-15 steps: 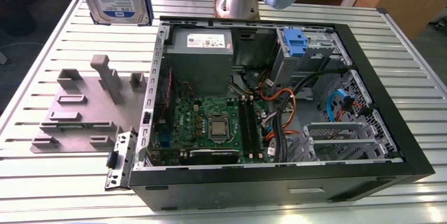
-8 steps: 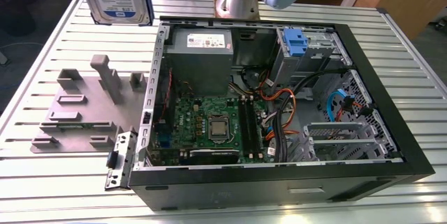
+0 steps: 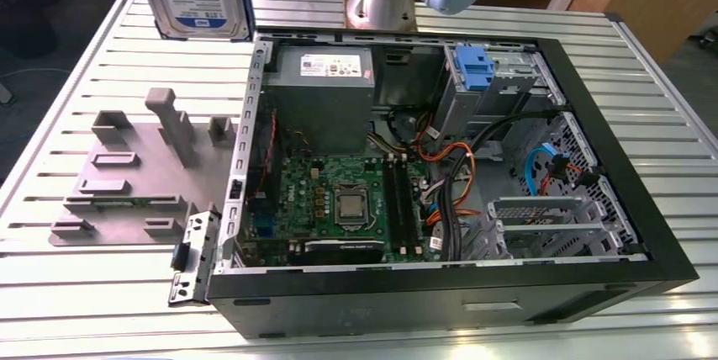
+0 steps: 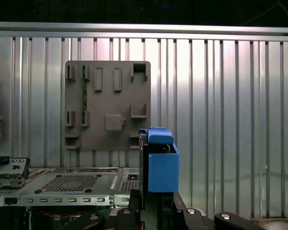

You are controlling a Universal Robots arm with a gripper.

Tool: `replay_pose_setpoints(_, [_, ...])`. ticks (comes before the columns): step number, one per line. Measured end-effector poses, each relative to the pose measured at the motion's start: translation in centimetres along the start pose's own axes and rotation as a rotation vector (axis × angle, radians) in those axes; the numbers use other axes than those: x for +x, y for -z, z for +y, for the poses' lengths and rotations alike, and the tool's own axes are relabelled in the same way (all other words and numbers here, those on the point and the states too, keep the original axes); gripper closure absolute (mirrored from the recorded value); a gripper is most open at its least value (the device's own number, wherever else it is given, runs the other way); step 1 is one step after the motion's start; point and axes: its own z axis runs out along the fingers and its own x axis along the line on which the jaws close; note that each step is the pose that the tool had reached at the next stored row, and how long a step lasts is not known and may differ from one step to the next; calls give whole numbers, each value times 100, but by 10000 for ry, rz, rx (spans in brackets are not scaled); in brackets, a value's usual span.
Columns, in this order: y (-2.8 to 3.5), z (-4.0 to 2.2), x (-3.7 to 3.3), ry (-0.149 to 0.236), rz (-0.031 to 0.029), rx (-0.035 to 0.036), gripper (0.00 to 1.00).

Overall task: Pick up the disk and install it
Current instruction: 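Pick up the disk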

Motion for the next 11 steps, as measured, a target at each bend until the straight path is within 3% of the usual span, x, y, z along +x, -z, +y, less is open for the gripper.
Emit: replay_pose_setpoints(11, [-12, -135, -22, 0, 0, 0, 65])
